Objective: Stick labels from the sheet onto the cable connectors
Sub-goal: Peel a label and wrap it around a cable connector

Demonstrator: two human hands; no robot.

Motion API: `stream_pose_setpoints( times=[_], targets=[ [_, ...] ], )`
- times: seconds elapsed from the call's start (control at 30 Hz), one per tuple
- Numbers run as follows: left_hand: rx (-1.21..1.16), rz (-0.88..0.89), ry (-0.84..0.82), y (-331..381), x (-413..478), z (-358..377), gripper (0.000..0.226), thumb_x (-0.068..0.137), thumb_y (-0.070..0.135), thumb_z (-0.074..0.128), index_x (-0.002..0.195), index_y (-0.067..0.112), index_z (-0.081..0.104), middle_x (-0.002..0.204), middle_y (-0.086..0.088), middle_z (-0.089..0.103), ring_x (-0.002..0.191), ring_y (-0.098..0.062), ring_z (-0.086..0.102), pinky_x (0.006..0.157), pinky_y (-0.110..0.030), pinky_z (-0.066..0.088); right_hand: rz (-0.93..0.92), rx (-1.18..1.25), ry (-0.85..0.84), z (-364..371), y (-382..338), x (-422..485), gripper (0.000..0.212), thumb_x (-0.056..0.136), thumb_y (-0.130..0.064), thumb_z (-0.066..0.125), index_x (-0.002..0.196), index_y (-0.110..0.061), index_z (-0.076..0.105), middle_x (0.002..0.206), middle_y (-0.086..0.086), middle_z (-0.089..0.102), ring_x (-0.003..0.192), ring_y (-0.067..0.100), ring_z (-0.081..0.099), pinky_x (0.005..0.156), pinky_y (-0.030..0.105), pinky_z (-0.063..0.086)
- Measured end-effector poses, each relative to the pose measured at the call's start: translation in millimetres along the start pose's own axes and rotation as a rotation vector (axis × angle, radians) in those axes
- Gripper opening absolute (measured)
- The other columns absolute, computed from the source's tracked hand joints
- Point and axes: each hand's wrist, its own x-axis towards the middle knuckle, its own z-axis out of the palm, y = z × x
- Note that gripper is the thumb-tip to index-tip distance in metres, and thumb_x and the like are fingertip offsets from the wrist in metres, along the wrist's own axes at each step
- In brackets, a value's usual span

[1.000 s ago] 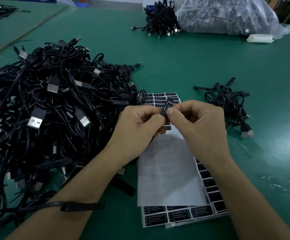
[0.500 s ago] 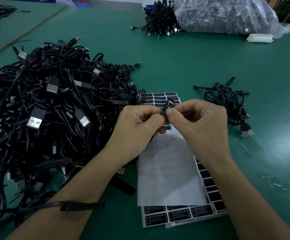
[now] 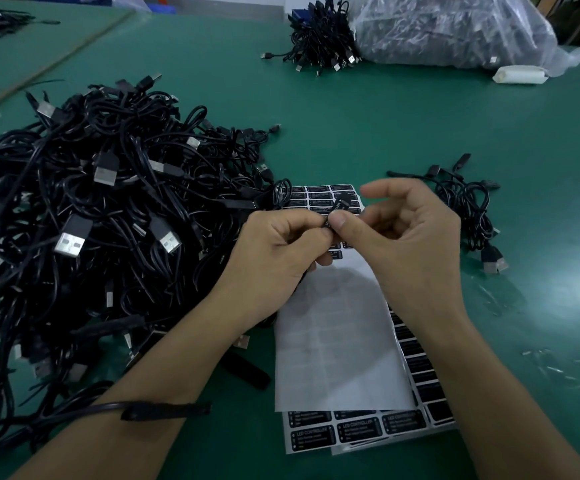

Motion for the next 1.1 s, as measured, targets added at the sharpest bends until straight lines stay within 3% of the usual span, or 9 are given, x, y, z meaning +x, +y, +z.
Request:
stream_pose_setpoints(
  times=[0.17,0.37,0.47,0.57,0.63,0.8,0.87,0.93,1.1],
  targets=[
    [0.024,0.037,-0.038,-3.6,1.0,-1.2,0.023,0.097,0.01,0.06,0.078,0.01,0.072,0.061,0.003,0.064,0.057,-0.005,0.052,0.057,-0.015,0.045,0.004,0.043,-0.021,-0.7,2.0,2.3,0.034,0.078,-0.016,0.084,0.101,-0.034,0.066,0.078,-0.01,0.074,0.069,0.008,0.069,0.067,0.02,0.055],
    [0.024,0.056,-0.058,-3.5,1.5,0.0,0.024,0.091,0.021,0.055,0.083,0.005,0.071,0.064,-0.006,0.062,0.059,-0.008,0.051,0.056,-0.019,0.043,-0.02,0.026,-0.054,-2.0,3.4,3.4,0.017,0.084,-0.016,0.078,0.093,-0.029,0.073,0.082,-0.003,0.076,0.078,0.022,0.073,0.077,0.046,0.061],
    [0.032,0.074,-0.04,-3.5,0.3,1.5,0.027,0.09,0.021,0.056,0.08,-0.001,0.067,0.065,-0.019,0.055,0.057,-0.014,0.045,0.051,-0.021,0.038,-0.031,0.035,-0.052,-2.2,2.5,2.8,0.013,0.089,-0.013,0.074,0.089,-0.026,0.073,0.079,-0.003,0.076,0.074,0.019,0.072,0.074,0.042,0.061],
    [0.034,0.074,-0.017,-3.8,-0.3,1.6,0.025,0.096,0.023,0.062,0.072,0.015,0.066,0.056,0.003,0.048,0.052,-0.007,0.04,0.048,-0.017,0.034,-0.026,0.044,-0.061,-1.8,1.0,2.0,0.009,0.09,-0.017,0.071,0.086,-0.025,0.072,0.074,-0.009,0.074,0.068,0.009,0.068,0.069,0.032,0.059],
    [0.053,0.084,-0.015,-4.3,-0.1,1.2,0.03,0.099,0.022,0.061,0.075,0.005,0.066,0.055,0.006,0.045,0.049,-0.003,0.036,0.047,-0.015,0.033,-0.026,0.034,-0.074,-1.6,0.2,1.6,0.008,0.09,-0.021,0.067,0.084,-0.024,0.072,0.07,-0.011,0.071,0.065,0.005,0.063,0.065,0.024,0.055],
    [0.101,0.126,-0.036,-2.3,0.1,2.2,0.042,0.097,0.028,0.052,0.071,-0.004,0.057,0.058,-0.014,0.043,0.054,-0.011,0.037,0.052,-0.025,0.033,-0.014,0.047,-0.098,-1.0,0.4,2.2,0.024,0.1,-0.012,0.059,0.08,-0.019,0.071,0.064,-0.011,0.066,0.06,-0.001,0.056,0.06,0.015,0.046],
    [0.078,0.152,-0.013,-1.4,0.6,1.4,0.038,0.101,0.021,0.053,0.065,0.011,0.059,0.053,0.004,0.045,0.054,-0.005,0.04,0.055,-0.02,0.035,0.011,0.099,-0.158,0.5,-2.2,1.7,0.023,0.099,-0.01,0.057,0.083,-0.018,0.071,0.065,-0.013,0.066,0.06,-0.003,0.056,0.059,0.011,0.044],
    [0.03,0.199,0.04,-0.5,1.2,0.7,0.039,0.103,0.009,0.052,0.071,0.026,0.065,0.056,0.016,0.055,0.055,0.001,0.048,0.059,-0.011,0.039,0.055,0.102,-0.259,2.7,-3.4,-0.9,0.011,0.092,-0.014,0.065,0.092,-0.021,0.074,0.069,-0.013,0.069,0.062,0.001,0.059,0.059,0.014,0.046],
    [-0.194,0.185,0.2,1.8,3.0,-2.0,0.022,0.103,0.011,0.052,0.094,0.015,0.072,0.07,0.02,0.067,0.063,0.006,0.058,0.064,-0.008,0.045,-0.011,-0.209,-0.454,7.2,-2.1,-9.9,0.021,0.073,-0.035,0.077,0.093,-0.03,0.075,0.078,-0.014,0.071,0.071,0.001,0.061,0.061,0.009,0.04]
  ],
)
